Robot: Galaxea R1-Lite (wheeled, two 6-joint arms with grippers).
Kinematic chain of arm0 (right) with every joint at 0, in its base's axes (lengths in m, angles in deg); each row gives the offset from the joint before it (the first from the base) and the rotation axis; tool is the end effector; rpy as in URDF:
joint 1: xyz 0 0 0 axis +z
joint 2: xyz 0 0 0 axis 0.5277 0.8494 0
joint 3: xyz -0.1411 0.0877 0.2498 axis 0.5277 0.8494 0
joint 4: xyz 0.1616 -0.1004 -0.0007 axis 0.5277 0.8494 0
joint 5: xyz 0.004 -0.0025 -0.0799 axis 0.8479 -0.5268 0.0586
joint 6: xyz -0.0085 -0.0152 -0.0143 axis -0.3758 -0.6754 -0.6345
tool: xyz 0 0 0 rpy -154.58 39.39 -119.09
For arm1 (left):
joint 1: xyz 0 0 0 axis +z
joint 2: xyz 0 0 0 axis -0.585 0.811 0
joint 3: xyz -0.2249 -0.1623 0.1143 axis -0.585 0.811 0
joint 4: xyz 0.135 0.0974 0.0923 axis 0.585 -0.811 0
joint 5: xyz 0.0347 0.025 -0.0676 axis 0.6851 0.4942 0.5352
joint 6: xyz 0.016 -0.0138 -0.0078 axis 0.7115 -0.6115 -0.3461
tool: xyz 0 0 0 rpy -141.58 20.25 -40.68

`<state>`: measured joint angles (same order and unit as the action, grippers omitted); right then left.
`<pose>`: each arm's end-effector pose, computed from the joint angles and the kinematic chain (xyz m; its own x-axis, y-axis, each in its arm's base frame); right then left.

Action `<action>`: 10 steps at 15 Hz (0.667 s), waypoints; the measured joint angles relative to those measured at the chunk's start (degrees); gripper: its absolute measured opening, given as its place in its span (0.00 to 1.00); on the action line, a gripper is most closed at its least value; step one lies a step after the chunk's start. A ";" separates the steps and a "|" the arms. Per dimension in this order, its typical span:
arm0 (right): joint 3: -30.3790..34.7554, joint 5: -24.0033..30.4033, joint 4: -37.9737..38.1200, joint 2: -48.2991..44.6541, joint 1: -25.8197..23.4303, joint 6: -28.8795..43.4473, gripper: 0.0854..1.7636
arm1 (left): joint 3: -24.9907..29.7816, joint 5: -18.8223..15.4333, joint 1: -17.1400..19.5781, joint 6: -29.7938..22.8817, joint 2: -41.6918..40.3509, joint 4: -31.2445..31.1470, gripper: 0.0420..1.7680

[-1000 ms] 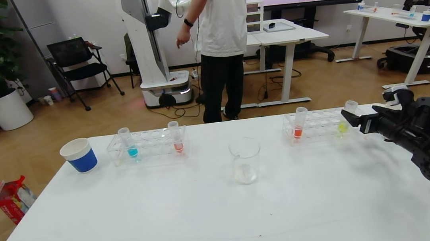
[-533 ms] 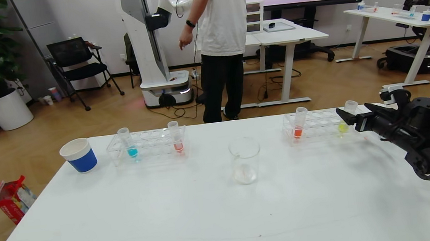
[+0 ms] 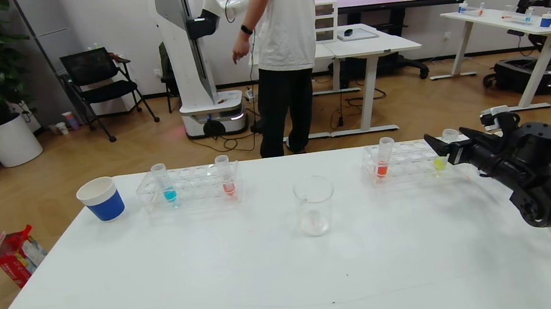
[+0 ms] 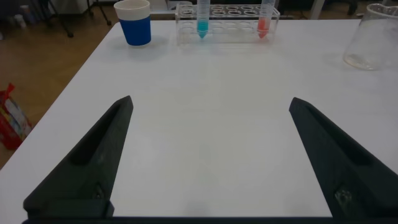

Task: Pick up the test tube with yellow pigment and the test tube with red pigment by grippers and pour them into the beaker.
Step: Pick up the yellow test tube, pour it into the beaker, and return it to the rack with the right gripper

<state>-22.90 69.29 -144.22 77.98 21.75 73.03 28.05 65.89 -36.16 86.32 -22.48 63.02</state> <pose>0.4141 -0.0664 0.0625 0.9877 0.1506 0.0414 -0.1529 0.9866 0.0575 -0.0228 0.0001 0.0748 1.0000 -0.0048 -0.0034 0.0048 1.0000 -0.0007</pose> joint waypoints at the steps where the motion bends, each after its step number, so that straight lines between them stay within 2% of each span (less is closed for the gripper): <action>1: -0.06 -0.11 0.00 0.22 -0.02 -0.13 0.89 | 0.00 0.00 0.00 0.00 0.00 0.00 0.99; 2: 0.02 -0.22 -0.01 0.37 -0.02 -0.20 0.71 | 0.00 0.00 0.00 0.00 0.00 0.00 0.99; 4: 0.27 -0.02 -0.06 0.48 0.33 -0.38 0.24 | 0.00 0.00 0.06 -0.02 0.00 0.02 0.99; 5: 0.41 -0.09 -0.12 0.52 0.20 -0.68 0.17 | 0.00 0.02 -0.05 -0.02 0.00 0.00 0.99; 7: 0.69 -0.33 -1.06 0.56 0.35 -0.94 0.32 | 0.00 -0.02 0.00 0.00 0.00 0.00 0.99; 8: 0.77 -0.57 -1.38 0.56 0.57 -1.15 0.27 | 0.00 0.00 0.00 -0.02 0.00 0.02 0.99; 10: 0.83 -0.66 -1.41 0.50 0.74 -2.58 0.25 | 0.00 0.00 0.00 0.02 0.00 0.00 0.99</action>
<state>-22.07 68.64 -145.63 78.48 22.49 70.44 28.05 65.89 -36.16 86.34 -22.48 63.02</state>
